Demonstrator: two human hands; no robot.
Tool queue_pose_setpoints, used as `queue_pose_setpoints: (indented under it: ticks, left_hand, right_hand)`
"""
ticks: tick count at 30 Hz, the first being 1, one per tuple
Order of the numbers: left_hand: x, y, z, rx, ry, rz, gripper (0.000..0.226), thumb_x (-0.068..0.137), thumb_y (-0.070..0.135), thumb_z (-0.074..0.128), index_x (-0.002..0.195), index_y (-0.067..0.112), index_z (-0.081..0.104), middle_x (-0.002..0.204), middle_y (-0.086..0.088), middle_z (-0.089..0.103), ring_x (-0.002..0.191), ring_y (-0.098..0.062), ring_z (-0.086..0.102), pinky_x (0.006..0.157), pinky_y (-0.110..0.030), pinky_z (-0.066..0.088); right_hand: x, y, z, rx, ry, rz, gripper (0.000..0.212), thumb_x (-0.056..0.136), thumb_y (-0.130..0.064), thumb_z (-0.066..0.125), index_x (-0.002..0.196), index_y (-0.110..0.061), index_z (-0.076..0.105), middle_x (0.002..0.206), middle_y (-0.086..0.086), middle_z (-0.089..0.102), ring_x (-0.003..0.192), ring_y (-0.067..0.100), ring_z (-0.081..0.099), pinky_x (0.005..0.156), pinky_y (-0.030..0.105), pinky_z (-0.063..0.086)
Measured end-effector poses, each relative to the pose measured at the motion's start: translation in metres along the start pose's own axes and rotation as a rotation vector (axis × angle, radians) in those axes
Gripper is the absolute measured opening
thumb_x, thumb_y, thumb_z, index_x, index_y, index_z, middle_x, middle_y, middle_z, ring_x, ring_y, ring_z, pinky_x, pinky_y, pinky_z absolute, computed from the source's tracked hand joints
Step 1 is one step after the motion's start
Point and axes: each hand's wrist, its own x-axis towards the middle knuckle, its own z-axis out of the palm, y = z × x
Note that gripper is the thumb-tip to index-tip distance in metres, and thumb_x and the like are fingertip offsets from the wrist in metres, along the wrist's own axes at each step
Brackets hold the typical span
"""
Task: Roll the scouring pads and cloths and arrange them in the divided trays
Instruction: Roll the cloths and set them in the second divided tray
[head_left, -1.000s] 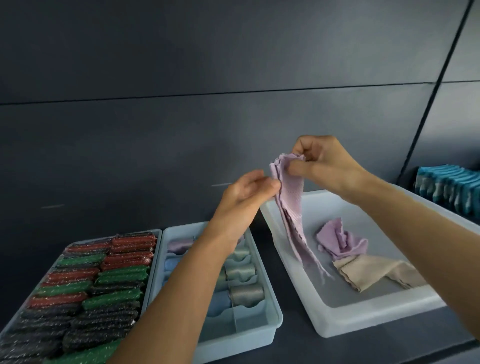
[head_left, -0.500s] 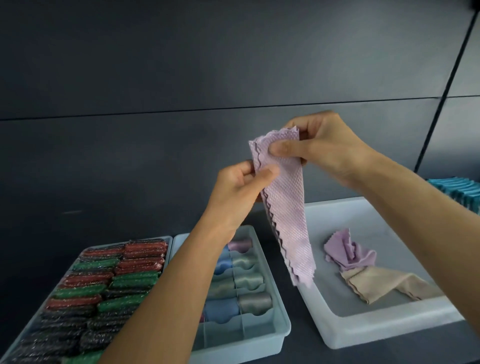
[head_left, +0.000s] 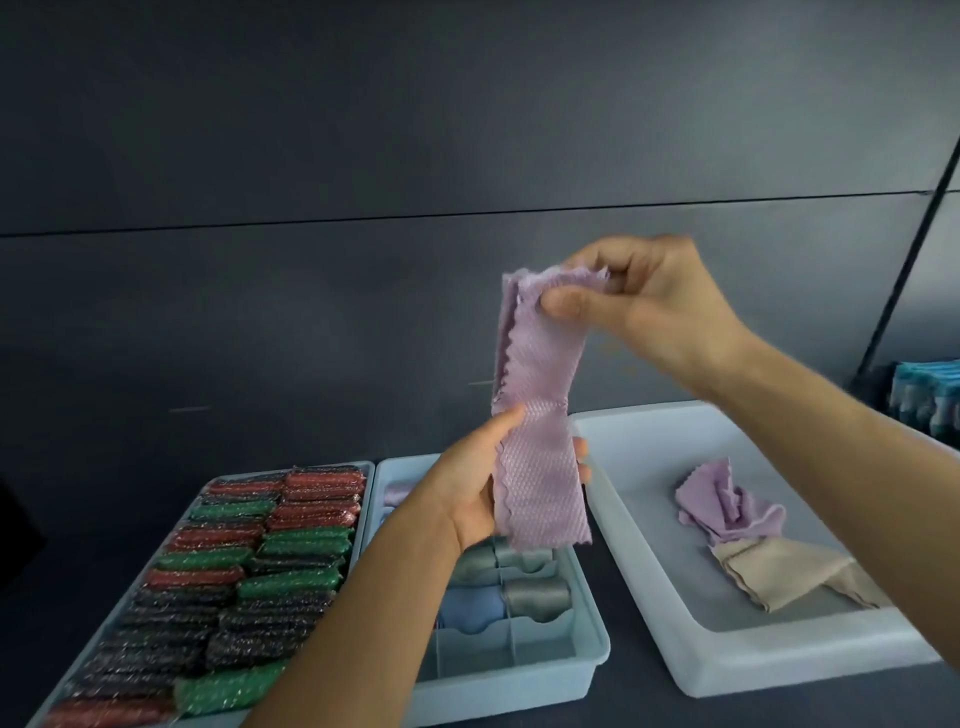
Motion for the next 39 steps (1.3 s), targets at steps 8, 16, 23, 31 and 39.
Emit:
queue_pose_setpoints:
  ticks: [8, 16, 23, 31, 39]
  left_hand:
    - [0.004, 0.01, -0.02, -0.365, 0.029, -0.048, 0.083, 0.092, 0.07, 0.032, 0.116, -0.005, 0.06, 0.093, -0.026, 0.071, 0.073, -0.037, 0.072, 0.06, -0.05, 0.06]
    - [0.009, 0.008, -0.03, -0.186, 0.135, -0.004, 0.033, 0.102, 0.022, 0.043, 0.115, 0.0, 0.064, 0.095, -0.014, 0.073, 0.083, -0.024, 0.072, 0.076, -0.041, 0.059]
    - [0.011, -0.012, -0.031, -0.032, 0.143, 0.058, 0.051, 0.096, 0.051, 0.043, 0.126, 0.013, 0.061, 0.12, -0.009, 0.067, 0.109, -0.022, 0.064, 0.092, -0.045, 0.052]
    - [-0.007, -0.023, -0.031, 0.241, 0.028, 0.312, 0.048, 0.085, 0.049, 0.06, 0.12, 0.016, 0.065, 0.116, -0.01, 0.071, 0.109, -0.026, 0.066, 0.09, -0.04, 0.055]
    - [-0.008, -0.023, -0.034, 0.338, 0.173, 0.542, 0.015, 0.094, 0.013, 0.059, 0.095, 0.022, 0.071, 0.098, -0.002, 0.072, 0.086, -0.017, 0.068, 0.062, -0.027, 0.054]
  right_hand:
    - [-0.068, 0.045, 0.04, -0.331, -0.25, -0.228, 0.011, 0.077, -0.015, 0.075, 0.088, -0.018, 0.076, 0.095, -0.007, 0.075, 0.092, 0.013, 0.071, 0.079, 0.04, 0.056]
    - [-0.08, 0.076, 0.035, -0.747, -0.398, -0.509, 0.038, 0.076, -0.015, 0.072, 0.114, -0.018, 0.069, 0.136, -0.002, 0.057, 0.131, 0.015, 0.048, 0.105, 0.036, 0.042]
    - [-0.072, 0.073, 0.053, -0.207, -0.014, -0.04, 0.033, 0.075, 0.006, 0.068, 0.085, -0.026, 0.072, 0.088, -0.011, 0.073, 0.082, 0.003, 0.065, 0.076, 0.024, 0.049]
    - [-0.063, 0.074, 0.055, 0.356, -0.012, 0.508, 0.018, 0.091, -0.011, 0.061, 0.101, 0.001, 0.068, 0.096, 0.019, 0.072, 0.084, 0.026, 0.065, 0.077, 0.038, 0.054]
    - [-0.071, 0.078, 0.058, 0.523, -0.062, 0.451, 0.019, 0.083, -0.007, 0.061, 0.095, -0.015, 0.074, 0.097, 0.024, 0.062, 0.086, 0.033, 0.048, 0.074, 0.043, 0.034]
